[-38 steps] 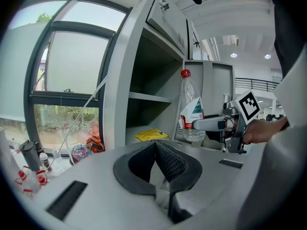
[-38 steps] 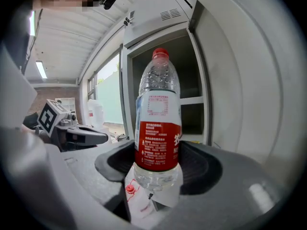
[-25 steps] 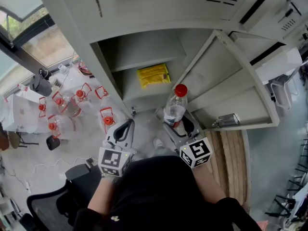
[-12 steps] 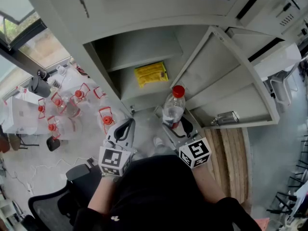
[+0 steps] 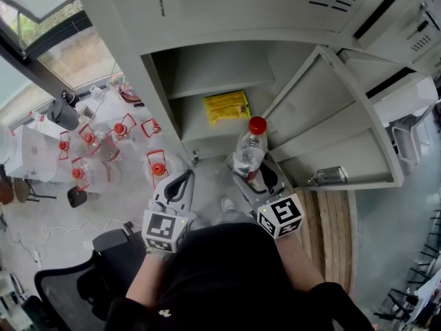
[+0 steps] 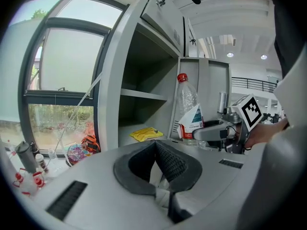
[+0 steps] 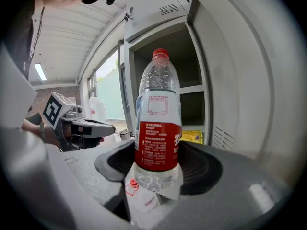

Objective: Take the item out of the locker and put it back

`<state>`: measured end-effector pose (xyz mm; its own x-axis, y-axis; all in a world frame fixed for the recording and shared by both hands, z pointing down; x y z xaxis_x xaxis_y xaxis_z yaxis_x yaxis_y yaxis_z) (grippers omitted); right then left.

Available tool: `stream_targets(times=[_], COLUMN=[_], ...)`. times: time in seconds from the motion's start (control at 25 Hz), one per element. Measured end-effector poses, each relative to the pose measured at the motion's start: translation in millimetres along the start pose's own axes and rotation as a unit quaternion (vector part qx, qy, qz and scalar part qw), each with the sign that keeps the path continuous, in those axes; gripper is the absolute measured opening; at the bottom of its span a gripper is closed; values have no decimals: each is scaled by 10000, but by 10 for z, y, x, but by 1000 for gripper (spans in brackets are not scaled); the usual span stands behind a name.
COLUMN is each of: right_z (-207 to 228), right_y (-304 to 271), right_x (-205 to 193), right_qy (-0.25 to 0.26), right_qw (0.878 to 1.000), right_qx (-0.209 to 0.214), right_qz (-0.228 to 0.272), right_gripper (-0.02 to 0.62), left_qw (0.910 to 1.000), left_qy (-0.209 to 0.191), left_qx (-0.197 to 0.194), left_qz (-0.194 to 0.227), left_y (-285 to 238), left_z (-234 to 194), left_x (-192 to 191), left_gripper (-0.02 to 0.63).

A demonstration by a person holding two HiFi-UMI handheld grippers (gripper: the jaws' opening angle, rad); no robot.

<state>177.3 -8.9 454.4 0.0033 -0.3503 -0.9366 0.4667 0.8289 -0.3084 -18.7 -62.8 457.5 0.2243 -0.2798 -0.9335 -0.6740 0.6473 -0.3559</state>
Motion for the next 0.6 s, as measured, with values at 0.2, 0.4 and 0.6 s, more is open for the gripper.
stream_targets(times=[0.2, 0.4, 0.6], right_z=[2, 13, 22], right_y=[-123, -249, -373], right_x=[148, 310, 478], right_qy=[138, 259, 354], right_qw=[9998, 9993, 9985], right_qx=[127, 259, 397], right_qz=[18, 52, 132], right_gripper=[273, 274, 273], left_qw=[9998, 9992, 9979], left_qy=[49, 104, 186], left_qx=[211, 376, 612], left_qz=[50, 45, 74], left_y=[73, 155, 253], left_z=[-58, -89, -133], left_x=[20, -30, -47], left_gripper=[15, 15, 15])
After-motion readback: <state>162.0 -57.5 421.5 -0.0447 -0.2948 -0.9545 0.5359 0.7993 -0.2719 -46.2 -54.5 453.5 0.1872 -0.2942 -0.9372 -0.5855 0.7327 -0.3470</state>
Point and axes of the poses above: the fingertips, and each gripper's own axes: y backward along the fingers, z to its right, x out of its top, the point moved 6 cm from there along y, backward along the fingers, and after that the axes turned 10 degrees about x, right-handed, at the moved point
